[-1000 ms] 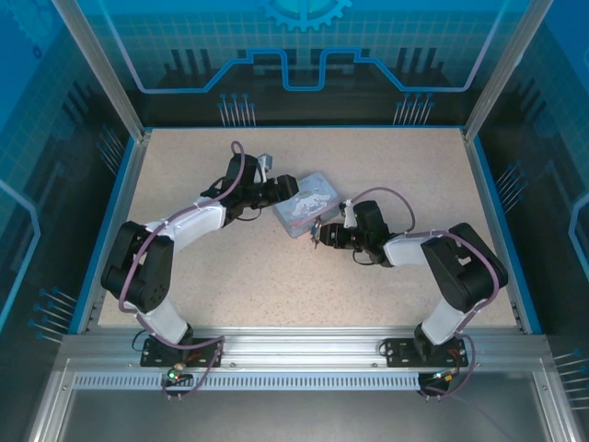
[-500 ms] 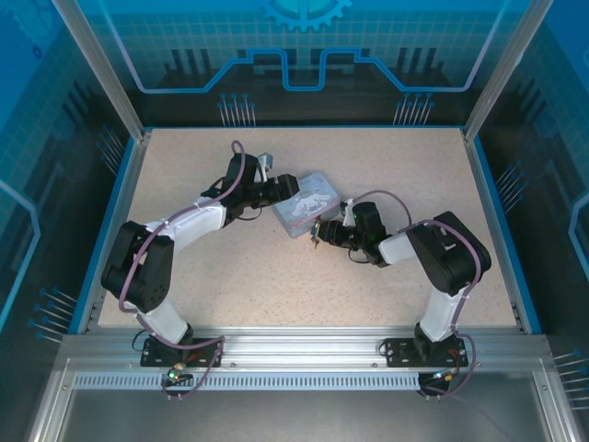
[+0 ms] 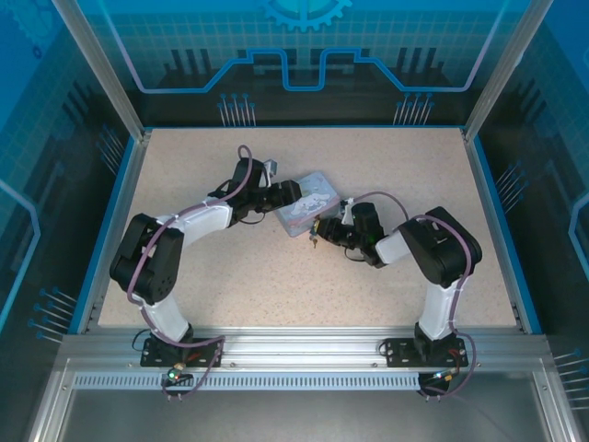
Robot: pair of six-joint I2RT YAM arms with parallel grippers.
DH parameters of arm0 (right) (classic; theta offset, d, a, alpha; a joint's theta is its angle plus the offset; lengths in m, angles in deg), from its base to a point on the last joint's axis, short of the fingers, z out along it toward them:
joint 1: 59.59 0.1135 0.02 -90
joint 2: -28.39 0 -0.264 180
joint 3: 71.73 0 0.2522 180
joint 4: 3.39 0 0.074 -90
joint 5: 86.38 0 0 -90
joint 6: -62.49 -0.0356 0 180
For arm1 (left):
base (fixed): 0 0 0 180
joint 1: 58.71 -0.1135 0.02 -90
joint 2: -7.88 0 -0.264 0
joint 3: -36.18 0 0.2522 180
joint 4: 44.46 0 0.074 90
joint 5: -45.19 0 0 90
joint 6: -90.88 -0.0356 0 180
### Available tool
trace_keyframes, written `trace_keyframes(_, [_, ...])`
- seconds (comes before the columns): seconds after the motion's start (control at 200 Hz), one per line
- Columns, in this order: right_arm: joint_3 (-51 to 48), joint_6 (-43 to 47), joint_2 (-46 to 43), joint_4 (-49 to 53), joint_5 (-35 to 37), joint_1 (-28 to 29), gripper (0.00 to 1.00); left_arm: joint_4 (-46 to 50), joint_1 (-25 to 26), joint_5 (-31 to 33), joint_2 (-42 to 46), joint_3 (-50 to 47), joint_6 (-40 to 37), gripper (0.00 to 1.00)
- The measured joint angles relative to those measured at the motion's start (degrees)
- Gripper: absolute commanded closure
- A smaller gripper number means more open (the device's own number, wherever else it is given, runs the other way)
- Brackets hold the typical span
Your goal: Unlock a padlock with a key
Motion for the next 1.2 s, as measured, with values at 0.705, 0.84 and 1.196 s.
trace_keyframes(0.705, [-4.31,-11.13,-0.48,-7.48,4.35,-0.33,1.00,0.09,0.17,1.05,-0.33,-0.07,0.17,0.27])
trace_keyframes(0.84, [-5.18,-13.25,-2.10,-6.93,6.71,-0.85,1.00,-0.33,0.31,1.03,-0.37,-0.52,0.17,0.27])
trace_keyframes(1.196, [-5.25,-13.86,-4.24,-4.24,8.00,-3.78,1.00,-1.18,0.81,1.01,-0.37,-1.16,0.15,0.27])
